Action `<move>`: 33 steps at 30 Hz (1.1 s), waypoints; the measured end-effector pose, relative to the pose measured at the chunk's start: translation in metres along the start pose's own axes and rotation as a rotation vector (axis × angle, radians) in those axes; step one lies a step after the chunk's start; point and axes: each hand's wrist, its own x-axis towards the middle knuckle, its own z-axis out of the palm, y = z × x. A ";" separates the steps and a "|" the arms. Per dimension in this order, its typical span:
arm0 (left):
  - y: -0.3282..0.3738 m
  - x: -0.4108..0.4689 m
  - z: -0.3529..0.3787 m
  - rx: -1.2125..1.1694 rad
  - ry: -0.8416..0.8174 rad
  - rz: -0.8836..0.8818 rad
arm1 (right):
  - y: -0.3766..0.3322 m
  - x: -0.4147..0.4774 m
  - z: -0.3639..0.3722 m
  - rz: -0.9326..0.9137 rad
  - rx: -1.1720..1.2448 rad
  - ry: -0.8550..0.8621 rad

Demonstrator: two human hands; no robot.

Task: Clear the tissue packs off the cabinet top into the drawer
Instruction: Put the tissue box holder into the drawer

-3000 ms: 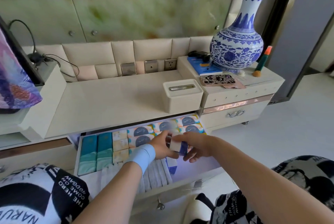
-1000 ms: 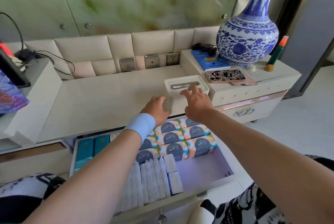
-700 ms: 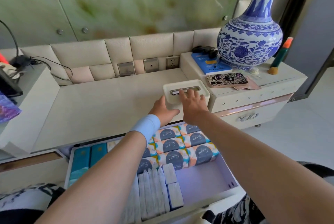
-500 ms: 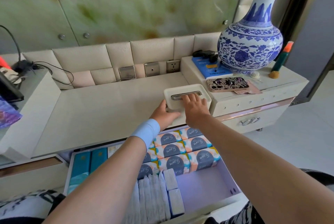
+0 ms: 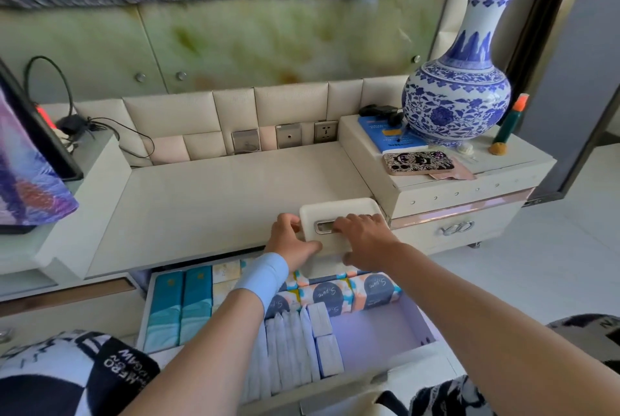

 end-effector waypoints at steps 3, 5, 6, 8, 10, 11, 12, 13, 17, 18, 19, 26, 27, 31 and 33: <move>-0.006 -0.022 0.004 0.081 -0.090 0.090 | 0.005 -0.029 0.003 0.057 0.153 -0.084; -0.010 -0.038 0.007 0.204 -0.145 0.145 | 0.010 -0.050 0.007 0.118 0.318 -0.133; -0.013 -0.046 0.008 0.258 -0.170 0.158 | 0.012 -0.060 0.009 0.144 0.387 -0.141; -0.022 -0.062 0.010 0.381 -0.208 0.168 | 0.017 -0.077 0.008 0.166 0.476 -0.128; -0.032 -0.075 0.013 0.527 -0.271 0.191 | 0.021 -0.088 0.003 0.165 0.511 -0.117; -0.037 -0.080 0.014 0.593 -0.318 0.216 | 0.022 -0.092 0.000 0.160 0.517 -0.117; -0.040 -0.084 0.015 0.657 -0.371 0.239 | 0.024 -0.096 -0.003 0.157 0.526 -0.117; -0.043 -0.088 0.017 0.730 -0.414 0.275 | 0.025 -0.099 -0.006 0.155 0.539 -0.115; -0.050 -0.099 0.029 0.932 -0.594 0.398 | 0.032 -0.106 -0.017 0.145 0.605 -0.142; -0.054 -0.100 0.032 1.004 -0.649 0.397 | 0.034 -0.107 -0.019 0.126 0.601 -0.173; -0.058 -0.099 0.033 1.064 -0.683 0.389 | 0.035 -0.109 -0.021 0.103 0.588 -0.213; -0.059 -0.095 0.030 1.159 -0.672 0.390 | 0.033 -0.114 -0.005 0.078 0.348 -0.414; -0.059 -0.094 0.030 1.157 -0.677 0.380 | 0.032 -0.113 -0.001 0.091 0.322 -0.428; -0.061 -0.092 0.029 1.152 -0.693 0.380 | 0.031 -0.107 0.014 0.119 0.245 -0.481; -0.063 -0.088 0.030 1.139 -0.689 0.392 | 0.028 -0.105 0.023 0.128 0.236 -0.489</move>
